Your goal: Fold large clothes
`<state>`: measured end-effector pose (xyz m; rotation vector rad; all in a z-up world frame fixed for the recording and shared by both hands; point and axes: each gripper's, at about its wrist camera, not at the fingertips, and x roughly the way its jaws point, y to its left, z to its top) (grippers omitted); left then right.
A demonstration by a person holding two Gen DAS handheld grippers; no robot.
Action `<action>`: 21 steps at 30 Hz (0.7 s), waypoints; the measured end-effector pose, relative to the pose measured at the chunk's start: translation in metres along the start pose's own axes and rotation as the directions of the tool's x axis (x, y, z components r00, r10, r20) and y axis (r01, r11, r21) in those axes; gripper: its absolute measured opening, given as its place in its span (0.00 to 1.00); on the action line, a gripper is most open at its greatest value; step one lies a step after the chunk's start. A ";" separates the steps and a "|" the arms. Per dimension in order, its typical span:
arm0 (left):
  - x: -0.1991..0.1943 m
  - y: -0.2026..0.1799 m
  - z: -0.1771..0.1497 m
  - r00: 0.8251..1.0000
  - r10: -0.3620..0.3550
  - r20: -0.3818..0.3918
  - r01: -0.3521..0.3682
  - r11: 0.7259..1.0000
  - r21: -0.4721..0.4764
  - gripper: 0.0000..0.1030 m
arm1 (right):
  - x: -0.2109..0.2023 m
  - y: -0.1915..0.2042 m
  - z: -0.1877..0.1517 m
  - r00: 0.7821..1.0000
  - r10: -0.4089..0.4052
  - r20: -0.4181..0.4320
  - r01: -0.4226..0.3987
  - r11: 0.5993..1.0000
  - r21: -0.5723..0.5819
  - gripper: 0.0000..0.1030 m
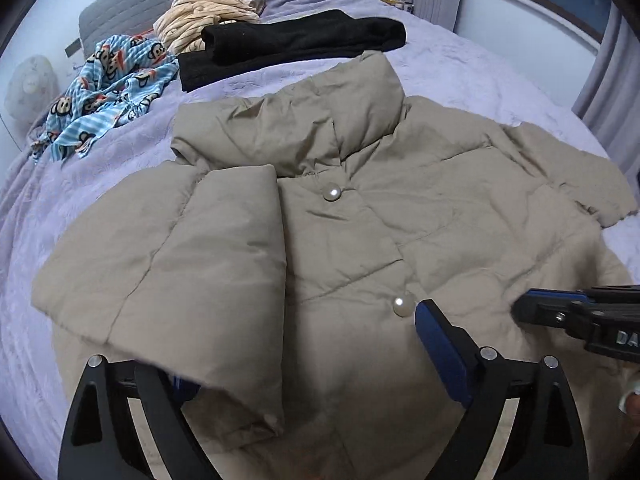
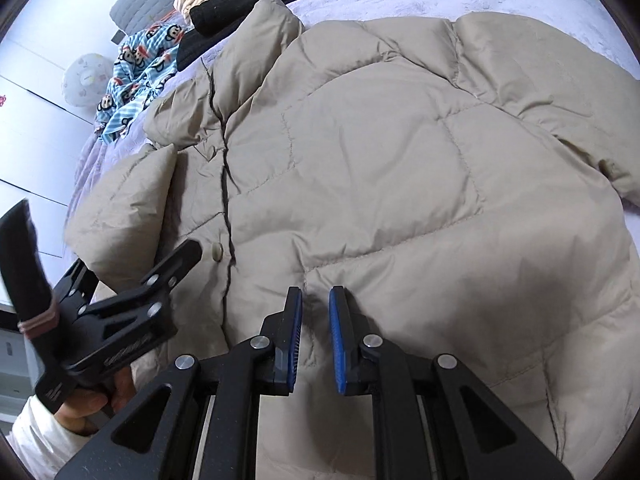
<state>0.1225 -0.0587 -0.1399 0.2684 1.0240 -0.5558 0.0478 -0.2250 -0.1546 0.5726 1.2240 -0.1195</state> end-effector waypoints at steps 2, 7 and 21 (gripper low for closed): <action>-0.030 0.015 -0.009 0.998 -0.020 0.052 0.022 0.999 -0.029 0.91 | -0.009 0.003 0.003 1.000 -0.007 -0.001 0.007 1.000 -0.025 0.22; -0.077 0.095 -0.030 0.993 0.013 0.122 0.016 0.973 -0.232 0.91 | -0.034 0.056 0.006 0.994 -0.014 0.104 0.038 0.974 -0.223 0.82; 0.037 0.289 -0.066 0.904 -0.395 0.162 0.371 0.536 -0.758 0.51 | 0.030 0.256 -0.031 0.934 -0.121 0.335 0.345 0.547 -0.763 0.82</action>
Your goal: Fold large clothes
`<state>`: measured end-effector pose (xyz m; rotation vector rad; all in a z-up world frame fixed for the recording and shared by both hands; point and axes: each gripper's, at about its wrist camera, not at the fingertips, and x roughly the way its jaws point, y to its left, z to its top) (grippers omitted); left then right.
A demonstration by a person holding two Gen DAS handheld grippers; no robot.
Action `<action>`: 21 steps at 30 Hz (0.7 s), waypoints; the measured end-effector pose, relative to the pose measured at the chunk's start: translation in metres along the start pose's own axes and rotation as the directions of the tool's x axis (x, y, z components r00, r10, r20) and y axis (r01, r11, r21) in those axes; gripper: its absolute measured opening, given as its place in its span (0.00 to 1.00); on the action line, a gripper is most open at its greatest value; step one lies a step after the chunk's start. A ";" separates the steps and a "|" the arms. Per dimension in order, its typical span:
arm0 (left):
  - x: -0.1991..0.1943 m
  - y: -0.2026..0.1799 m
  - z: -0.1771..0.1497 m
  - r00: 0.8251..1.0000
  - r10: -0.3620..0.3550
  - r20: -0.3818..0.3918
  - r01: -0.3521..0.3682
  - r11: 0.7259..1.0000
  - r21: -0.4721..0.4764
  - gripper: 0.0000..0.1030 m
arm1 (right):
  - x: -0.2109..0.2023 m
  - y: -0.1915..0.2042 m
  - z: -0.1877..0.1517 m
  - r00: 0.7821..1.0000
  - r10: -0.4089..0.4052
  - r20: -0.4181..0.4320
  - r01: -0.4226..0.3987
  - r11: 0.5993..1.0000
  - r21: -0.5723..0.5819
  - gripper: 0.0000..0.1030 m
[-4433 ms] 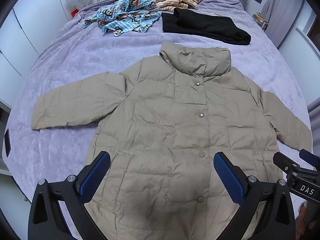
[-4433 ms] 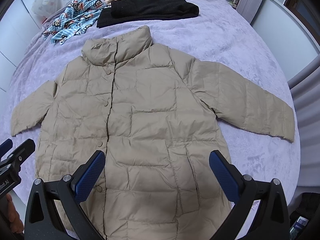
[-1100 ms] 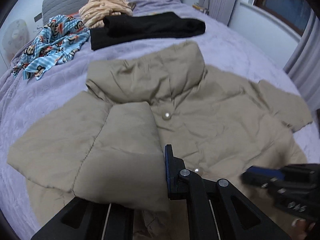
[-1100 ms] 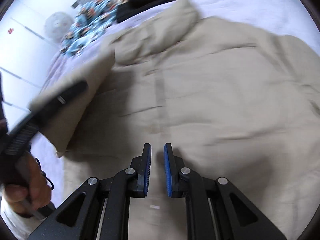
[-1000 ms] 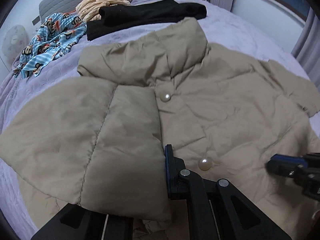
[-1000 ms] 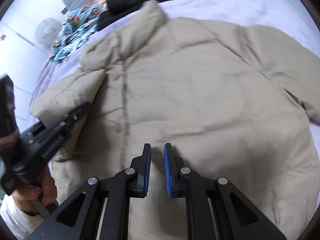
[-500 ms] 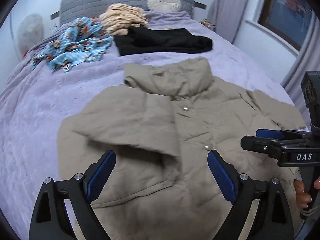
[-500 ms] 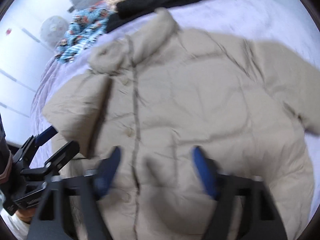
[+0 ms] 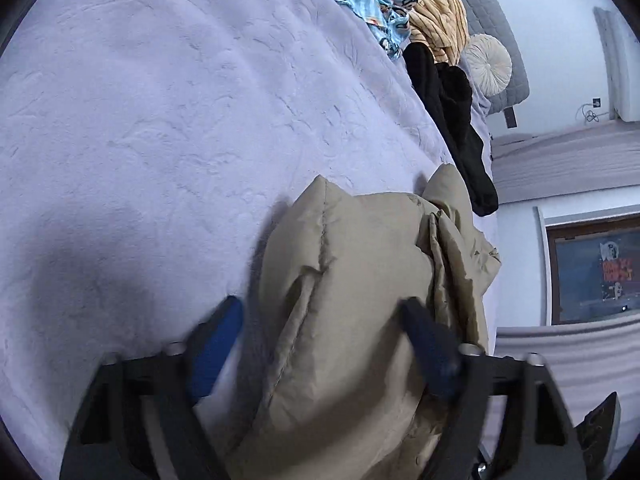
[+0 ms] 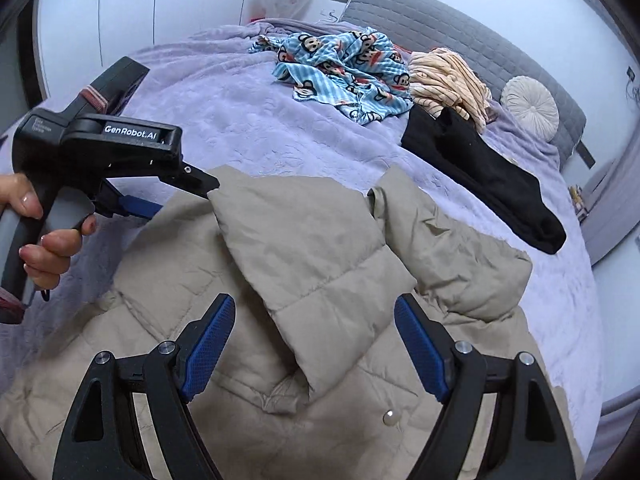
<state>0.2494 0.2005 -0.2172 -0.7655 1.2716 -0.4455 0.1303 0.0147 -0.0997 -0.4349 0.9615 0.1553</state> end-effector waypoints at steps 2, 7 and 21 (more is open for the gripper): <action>-0.001 -0.010 -0.001 0.999 0.009 0.037 -0.010 1.000 0.026 0.26 | 0.015 0.004 0.004 0.999 -0.031 -0.024 0.031 0.999 -0.023 0.82; -0.018 -0.066 -0.018 0.948 0.219 0.230 -0.282 0.913 0.296 0.19 | 0.024 -0.024 -0.002 0.995 -0.096 -0.027 0.098 0.994 0.052 0.05; 0.003 -0.081 -0.024 0.737 0.528 0.421 -0.667 0.666 0.333 0.65 | 0.040 -0.189 -0.189 0.937 0.347 0.035 -0.150 0.309 0.939 0.09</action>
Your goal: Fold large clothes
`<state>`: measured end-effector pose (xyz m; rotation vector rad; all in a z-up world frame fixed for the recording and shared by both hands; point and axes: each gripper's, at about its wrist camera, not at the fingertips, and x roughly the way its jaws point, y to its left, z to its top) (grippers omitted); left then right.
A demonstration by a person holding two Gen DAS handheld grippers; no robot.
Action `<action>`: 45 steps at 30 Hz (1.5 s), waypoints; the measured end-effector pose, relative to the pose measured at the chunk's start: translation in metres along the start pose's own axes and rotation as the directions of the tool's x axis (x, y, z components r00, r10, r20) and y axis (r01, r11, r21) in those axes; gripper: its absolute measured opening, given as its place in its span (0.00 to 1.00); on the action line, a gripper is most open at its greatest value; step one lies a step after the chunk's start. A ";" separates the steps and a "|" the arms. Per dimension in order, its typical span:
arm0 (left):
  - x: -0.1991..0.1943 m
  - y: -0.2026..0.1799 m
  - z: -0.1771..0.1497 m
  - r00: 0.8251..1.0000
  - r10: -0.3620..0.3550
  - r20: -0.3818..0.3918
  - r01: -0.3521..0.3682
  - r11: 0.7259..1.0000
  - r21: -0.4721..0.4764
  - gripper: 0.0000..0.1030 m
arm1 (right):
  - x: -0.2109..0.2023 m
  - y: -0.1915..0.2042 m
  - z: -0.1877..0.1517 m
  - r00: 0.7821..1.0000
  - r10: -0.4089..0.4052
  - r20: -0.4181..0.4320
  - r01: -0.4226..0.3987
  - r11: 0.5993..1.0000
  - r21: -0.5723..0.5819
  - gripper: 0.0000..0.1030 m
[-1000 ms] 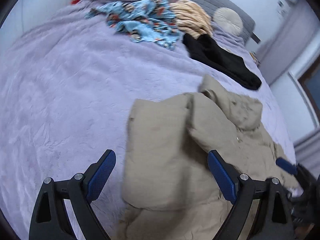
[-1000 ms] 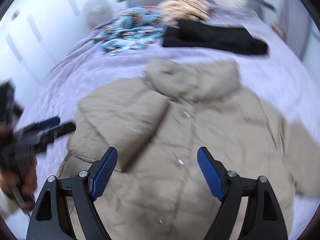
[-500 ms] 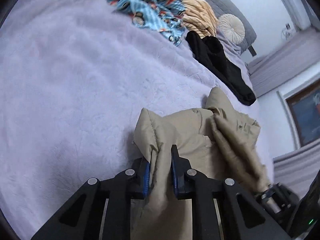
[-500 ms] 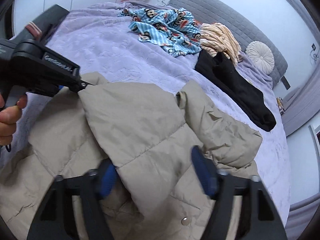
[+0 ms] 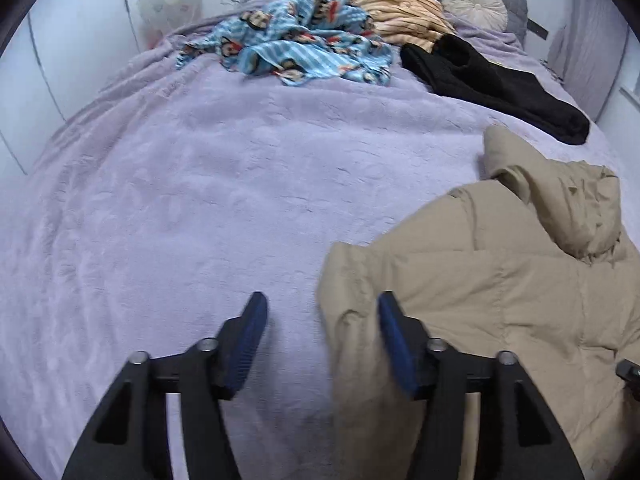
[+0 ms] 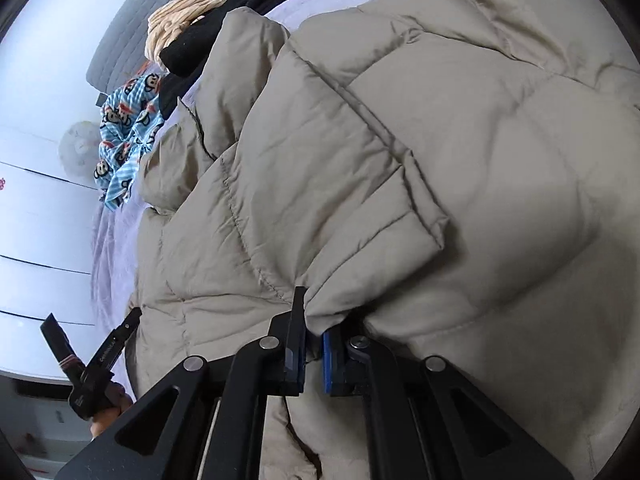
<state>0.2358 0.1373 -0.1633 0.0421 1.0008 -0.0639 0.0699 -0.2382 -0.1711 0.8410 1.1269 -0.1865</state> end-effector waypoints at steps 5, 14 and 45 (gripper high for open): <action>-0.036 0.036 0.003 0.999 -0.040 0.014 0.040 0.998 -0.053 0.65 | -0.042 -0.006 -0.011 0.998 -0.065 -0.014 0.064 0.997 -0.043 0.18; -0.005 -0.016 -0.046 0.985 -0.075 -0.156 0.070 0.997 -0.034 0.65 | -0.040 0.047 0.026 0.996 -0.052 0.067 0.072 0.936 -0.346 0.19; -0.086 -0.046 -0.081 0.982 -0.106 -0.156 0.113 0.993 0.037 1.00 | -0.111 -0.019 -0.064 0.997 -0.079 -0.004 0.079 0.993 -0.083 0.70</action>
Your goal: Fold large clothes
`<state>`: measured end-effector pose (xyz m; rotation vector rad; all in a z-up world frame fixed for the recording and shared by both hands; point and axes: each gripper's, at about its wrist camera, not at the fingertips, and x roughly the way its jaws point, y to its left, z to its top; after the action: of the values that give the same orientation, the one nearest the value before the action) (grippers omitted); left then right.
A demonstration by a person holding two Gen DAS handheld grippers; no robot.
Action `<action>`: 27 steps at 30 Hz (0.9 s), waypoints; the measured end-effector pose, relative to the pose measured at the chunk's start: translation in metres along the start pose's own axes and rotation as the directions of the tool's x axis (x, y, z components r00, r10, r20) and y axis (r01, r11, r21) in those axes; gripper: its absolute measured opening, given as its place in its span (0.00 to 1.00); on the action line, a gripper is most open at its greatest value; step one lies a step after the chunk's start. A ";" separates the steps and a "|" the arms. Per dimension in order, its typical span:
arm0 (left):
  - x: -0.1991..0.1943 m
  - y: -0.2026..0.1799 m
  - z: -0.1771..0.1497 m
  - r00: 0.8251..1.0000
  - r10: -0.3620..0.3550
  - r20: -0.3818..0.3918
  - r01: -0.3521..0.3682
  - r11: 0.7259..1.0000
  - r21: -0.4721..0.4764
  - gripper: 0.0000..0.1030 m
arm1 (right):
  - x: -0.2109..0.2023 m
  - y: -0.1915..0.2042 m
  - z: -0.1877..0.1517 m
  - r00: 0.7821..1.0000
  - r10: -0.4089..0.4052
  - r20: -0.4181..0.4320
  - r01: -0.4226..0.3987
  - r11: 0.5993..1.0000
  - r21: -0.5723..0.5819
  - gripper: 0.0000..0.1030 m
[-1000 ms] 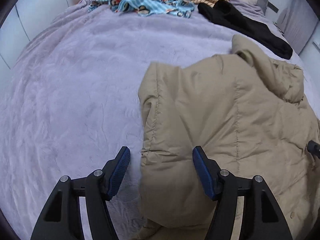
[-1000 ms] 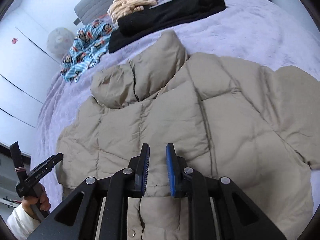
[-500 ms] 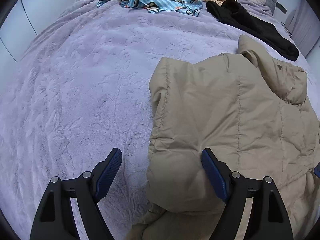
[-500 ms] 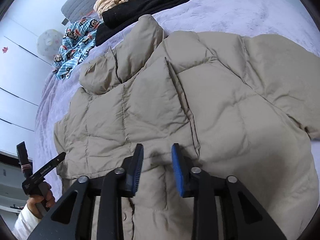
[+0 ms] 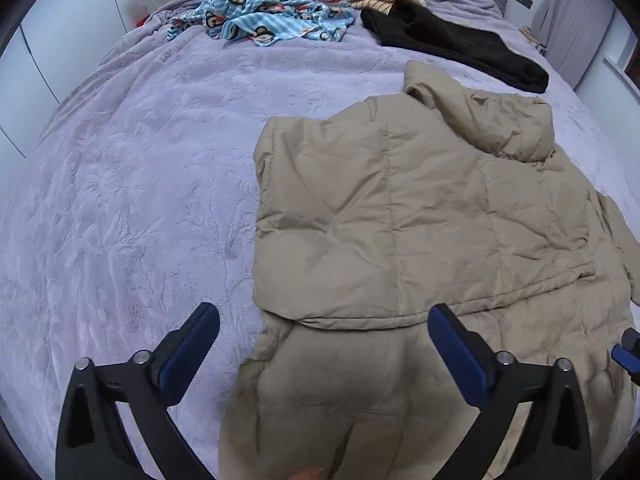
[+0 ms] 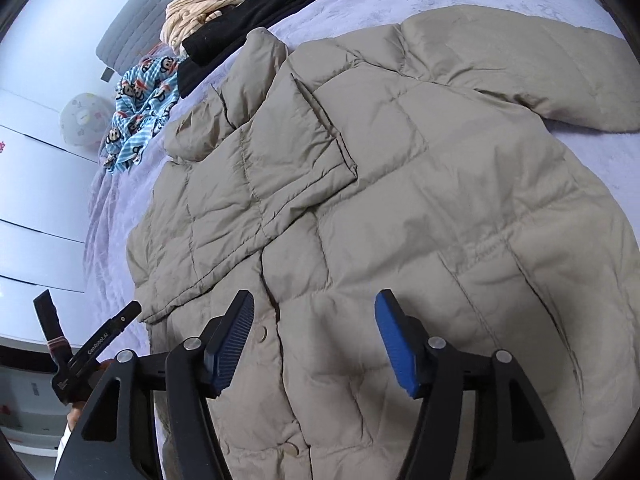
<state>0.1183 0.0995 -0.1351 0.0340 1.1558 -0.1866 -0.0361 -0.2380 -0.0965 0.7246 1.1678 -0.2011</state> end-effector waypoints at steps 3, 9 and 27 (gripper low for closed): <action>-0.012 -0.010 -0.004 0.998 -0.059 -0.002 0.059 0.998 0.022 1.00 | -0.010 -0.005 -0.011 1.000 0.006 0.010 -0.007 1.000 0.029 0.77; -0.006 -0.039 -0.006 0.995 -0.077 -0.056 0.080 0.996 0.049 1.00 | -0.020 -0.029 -0.023 0.999 0.031 0.019 -0.033 0.995 0.090 0.79; 0.016 -0.206 0.006 0.996 -0.077 -0.046 0.079 0.996 0.052 1.00 | -0.084 -0.216 0.077 0.959 0.214 0.183 -0.271 0.880 0.390 1.00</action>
<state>0.0960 -0.1061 -0.1329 0.0402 1.1963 -0.2874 -0.1196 -0.4678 -0.0962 1.2061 0.9000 -0.2847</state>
